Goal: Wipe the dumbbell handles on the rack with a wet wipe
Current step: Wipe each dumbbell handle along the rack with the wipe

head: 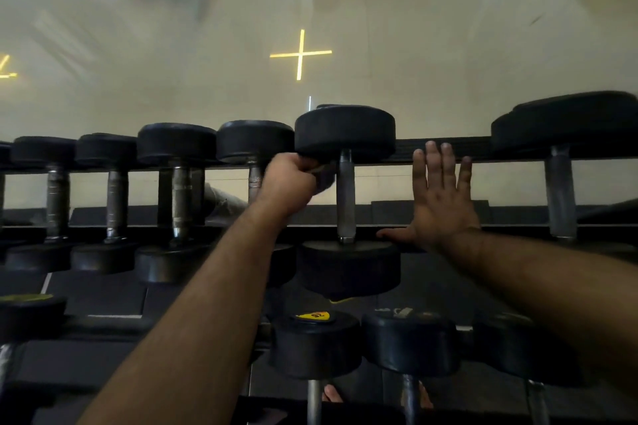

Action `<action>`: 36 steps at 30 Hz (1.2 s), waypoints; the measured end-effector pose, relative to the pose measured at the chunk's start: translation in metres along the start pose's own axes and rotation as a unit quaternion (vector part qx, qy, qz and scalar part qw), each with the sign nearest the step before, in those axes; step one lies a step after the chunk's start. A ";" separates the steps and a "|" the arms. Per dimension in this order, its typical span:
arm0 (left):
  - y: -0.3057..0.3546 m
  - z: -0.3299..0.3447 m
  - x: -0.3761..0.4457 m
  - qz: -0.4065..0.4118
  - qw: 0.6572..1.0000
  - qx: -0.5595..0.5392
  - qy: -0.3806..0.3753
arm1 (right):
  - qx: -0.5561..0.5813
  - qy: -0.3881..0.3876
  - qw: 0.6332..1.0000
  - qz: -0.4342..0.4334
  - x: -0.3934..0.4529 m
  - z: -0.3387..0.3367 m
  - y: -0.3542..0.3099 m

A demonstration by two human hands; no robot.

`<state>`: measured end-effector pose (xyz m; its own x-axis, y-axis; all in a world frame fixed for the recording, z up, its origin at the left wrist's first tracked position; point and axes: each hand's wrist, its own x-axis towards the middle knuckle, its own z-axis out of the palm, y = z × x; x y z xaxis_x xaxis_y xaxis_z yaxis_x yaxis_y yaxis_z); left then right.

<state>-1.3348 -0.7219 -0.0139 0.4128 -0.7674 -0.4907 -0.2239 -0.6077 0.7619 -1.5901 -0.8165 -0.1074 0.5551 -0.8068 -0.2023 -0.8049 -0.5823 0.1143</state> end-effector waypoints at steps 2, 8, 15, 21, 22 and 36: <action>0.001 0.016 -0.006 0.007 0.998 0.050 -0.039 | 0.004 0.002 1.000 0.000 0.000 0.000 0.000; 0.001 -0.011 -0.051 0.002 0.972 0.232 -0.035 | 0.000 -0.040 0.999 0.010 -0.005 -0.018 -0.003; 0.050 0.015 -0.118 0.110 0.992 -0.010 0.059 | -0.039 -0.132 0.989 -0.048 -0.047 -0.081 0.032; 0.088 0.079 -0.149 0.062 0.957 -0.280 -0.040 | -0.102 -0.054 0.992 -0.043 -0.136 -0.125 0.128; 0.091 0.090 -0.152 0.054 0.953 -0.296 -0.043 | -0.097 -0.053 0.994 -0.010 -0.146 -0.127 0.142; 0.142 0.257 -0.168 0.007 0.950 -0.287 0.124 | 0.022 -0.090 0.995 0.023 -0.154 -0.074 0.294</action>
<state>-1.6632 -0.7323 0.0683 0.6244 -0.6600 -0.4177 0.2573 -0.3311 0.9078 -1.8969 -0.8706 0.0290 0.4742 -0.7991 -0.3697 -0.8390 -0.5374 0.0854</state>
